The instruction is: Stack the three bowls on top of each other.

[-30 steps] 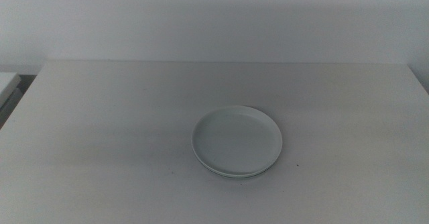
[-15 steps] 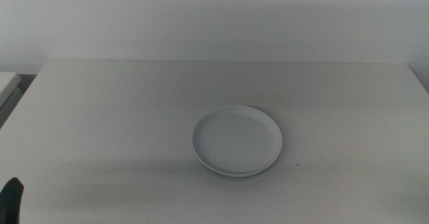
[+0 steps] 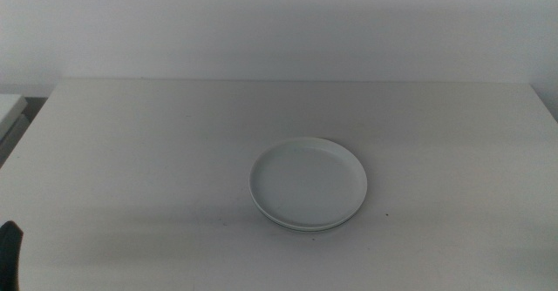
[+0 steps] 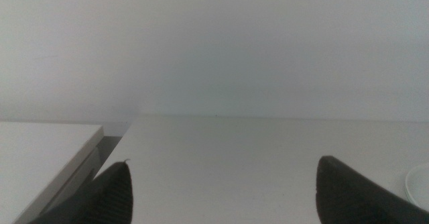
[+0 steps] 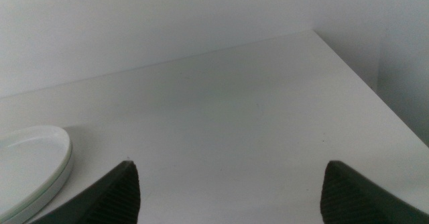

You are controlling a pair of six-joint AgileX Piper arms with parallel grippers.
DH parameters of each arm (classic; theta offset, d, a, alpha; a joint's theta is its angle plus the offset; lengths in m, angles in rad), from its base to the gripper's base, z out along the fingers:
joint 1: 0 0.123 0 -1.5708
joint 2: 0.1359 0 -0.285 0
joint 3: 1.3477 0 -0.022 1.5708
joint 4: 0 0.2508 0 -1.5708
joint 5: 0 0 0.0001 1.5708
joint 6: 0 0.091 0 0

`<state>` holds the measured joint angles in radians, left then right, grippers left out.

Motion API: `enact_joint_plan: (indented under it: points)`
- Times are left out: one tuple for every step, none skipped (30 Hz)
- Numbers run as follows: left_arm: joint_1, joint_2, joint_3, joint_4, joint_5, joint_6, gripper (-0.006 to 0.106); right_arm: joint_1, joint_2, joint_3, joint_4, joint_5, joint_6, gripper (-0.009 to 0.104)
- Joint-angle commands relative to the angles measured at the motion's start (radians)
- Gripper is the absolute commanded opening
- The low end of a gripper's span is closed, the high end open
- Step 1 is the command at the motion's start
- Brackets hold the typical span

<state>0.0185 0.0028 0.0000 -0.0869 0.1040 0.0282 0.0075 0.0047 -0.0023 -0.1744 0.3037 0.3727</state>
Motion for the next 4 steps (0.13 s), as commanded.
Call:
enact_joint_plan:
  points:
    - [0.001, -0.003, 0.000, 0.003, -0.019, -0.004, 0.094, -0.007, -0.005, 0.002, -0.015, -0.014, -0.003, 0.087]
    - [0.001, -0.003, 0.000, 0.003, -0.019, -0.001, 0.094, -0.007, -0.005, 0.002, -0.015, -0.014, -0.003, 0.087]
    - [0.001, -0.003, 0.000, 0.003, -0.019, -0.001, 0.094, -0.007, -0.005, 0.002, -0.015, -0.014, -0.003, 0.087]
    - [0.001, -0.003, 0.000, 0.003, -0.019, -0.001, 0.094, -0.007, -0.005, 0.002, -0.015, -0.014, -0.003, 0.087]
